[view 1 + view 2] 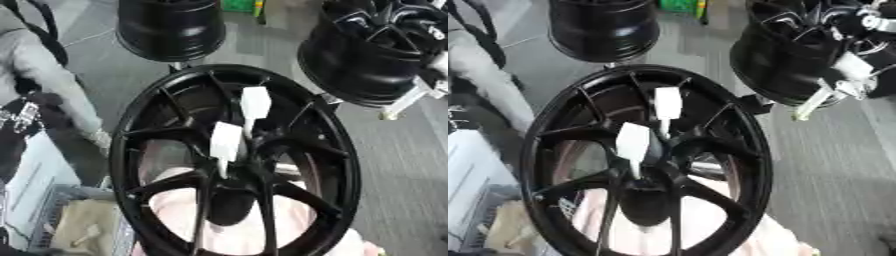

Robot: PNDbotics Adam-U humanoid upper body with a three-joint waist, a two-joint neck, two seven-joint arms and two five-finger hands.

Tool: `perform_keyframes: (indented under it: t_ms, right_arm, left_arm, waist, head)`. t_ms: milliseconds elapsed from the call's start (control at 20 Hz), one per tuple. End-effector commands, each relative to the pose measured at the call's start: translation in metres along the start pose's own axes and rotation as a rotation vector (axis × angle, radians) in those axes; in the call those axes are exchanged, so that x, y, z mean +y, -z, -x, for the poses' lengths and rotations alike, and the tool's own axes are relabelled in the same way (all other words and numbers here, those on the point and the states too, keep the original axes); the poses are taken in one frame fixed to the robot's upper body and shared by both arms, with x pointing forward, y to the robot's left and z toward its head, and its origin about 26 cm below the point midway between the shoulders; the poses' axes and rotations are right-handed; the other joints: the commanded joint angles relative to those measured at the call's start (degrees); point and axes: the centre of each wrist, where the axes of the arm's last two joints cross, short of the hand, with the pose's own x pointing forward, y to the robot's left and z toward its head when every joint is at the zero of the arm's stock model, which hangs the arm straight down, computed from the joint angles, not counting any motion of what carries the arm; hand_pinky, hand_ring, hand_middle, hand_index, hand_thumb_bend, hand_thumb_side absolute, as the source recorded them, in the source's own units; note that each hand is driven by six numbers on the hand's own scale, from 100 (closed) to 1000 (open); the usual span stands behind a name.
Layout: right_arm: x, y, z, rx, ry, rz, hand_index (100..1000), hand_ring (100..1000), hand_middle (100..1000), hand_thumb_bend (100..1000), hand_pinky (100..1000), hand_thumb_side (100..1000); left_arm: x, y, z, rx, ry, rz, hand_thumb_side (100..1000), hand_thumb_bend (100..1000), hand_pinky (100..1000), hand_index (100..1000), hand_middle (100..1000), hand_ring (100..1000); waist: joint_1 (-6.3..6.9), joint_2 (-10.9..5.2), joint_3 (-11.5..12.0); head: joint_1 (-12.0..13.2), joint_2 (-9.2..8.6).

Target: Pull the pin out of the wheel hub.

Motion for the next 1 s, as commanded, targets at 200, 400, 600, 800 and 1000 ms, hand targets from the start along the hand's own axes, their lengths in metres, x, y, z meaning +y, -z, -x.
perform_keyframes:
  t_ms: [200,400,600,800,1000]
  right_arm:
    - [0.025,-0.063,0.069,0.418,0.016,0.196,784,588,615,100,665,100]
    - [0.073,-0.095,0.1,0.684,0.035,0.223,953,897,878,172,891,263]
    - [0.1,-0.108,0.106,0.819,0.029,0.333,966,947,918,303,941,461]
    - [0.105,-0.103,0.095,0.843,-0.017,0.498,958,937,907,283,937,466]
    - [0.106,-0.089,0.078,0.799,-0.024,0.586,935,881,861,172,891,410]
  left_arm:
    - [0.009,0.0,-0.009,-0.023,0.027,-0.024,766,100,679,759,719,647]
    - [0.01,-0.001,-0.008,-0.02,0.025,-0.033,766,100,678,759,720,646]
    - [0.009,-0.001,-0.007,-0.021,0.021,-0.037,764,100,678,759,720,646]
    - [0.008,-0.001,-0.007,-0.022,0.014,-0.036,764,100,678,758,721,646]
    - [0.007,-0.001,-0.006,-0.021,0.01,-0.034,765,100,677,758,722,646]
  waist:
    - [0.45,-0.38,-0.46]
    - [0.74,-0.33,-0.61]
    - [1.13,-0.37,-0.87]
    - [1.45,-0.5,-1.03]
    - [1.58,-0.62,-0.96]
  head:
    - [0.84,0.27]
    - [0.94,0.27]
    - [0.91,0.27]
    - [0.79,0.27]
    - [0.68,0.27]
